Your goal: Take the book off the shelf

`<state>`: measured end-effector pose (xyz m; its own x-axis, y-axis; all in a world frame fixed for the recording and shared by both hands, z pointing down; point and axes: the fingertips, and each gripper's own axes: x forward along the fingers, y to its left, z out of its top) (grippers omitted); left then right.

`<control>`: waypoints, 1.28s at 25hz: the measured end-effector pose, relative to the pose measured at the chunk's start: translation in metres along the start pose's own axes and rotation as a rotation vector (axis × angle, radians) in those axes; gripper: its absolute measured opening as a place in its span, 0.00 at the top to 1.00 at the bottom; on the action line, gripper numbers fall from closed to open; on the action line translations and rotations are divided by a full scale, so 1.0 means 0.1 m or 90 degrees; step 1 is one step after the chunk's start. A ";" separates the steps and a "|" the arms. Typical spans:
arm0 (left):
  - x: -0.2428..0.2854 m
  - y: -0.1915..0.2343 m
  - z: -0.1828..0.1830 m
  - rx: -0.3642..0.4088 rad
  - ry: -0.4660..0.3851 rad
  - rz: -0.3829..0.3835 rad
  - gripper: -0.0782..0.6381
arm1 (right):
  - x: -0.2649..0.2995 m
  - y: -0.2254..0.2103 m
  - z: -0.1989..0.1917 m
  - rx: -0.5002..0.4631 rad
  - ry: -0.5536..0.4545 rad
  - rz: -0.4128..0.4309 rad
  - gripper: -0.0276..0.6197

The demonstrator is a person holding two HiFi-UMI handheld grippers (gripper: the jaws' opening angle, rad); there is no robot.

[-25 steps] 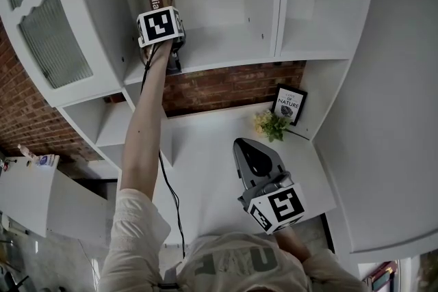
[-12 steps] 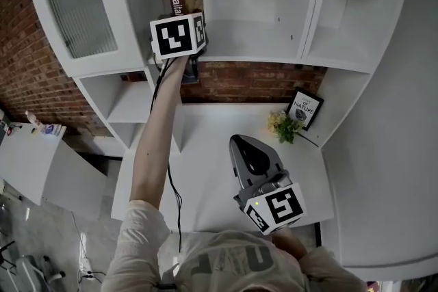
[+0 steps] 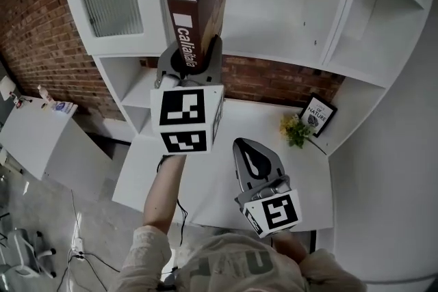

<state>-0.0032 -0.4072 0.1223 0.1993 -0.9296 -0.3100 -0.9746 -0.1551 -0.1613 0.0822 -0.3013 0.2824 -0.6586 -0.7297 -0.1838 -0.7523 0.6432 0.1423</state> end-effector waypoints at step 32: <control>-1.89 -0.13 -1.22 -0.036 0.060 0.157 0.67 | -0.18 0.15 -0.09 0.029 -0.020 -0.026 0.93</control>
<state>-0.0410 -0.2703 0.2976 -0.0524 -0.9684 -0.2440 -0.9972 0.0636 -0.0384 0.0826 -0.2812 0.2969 -0.6262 -0.7484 -0.2186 -0.7766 0.6236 0.0896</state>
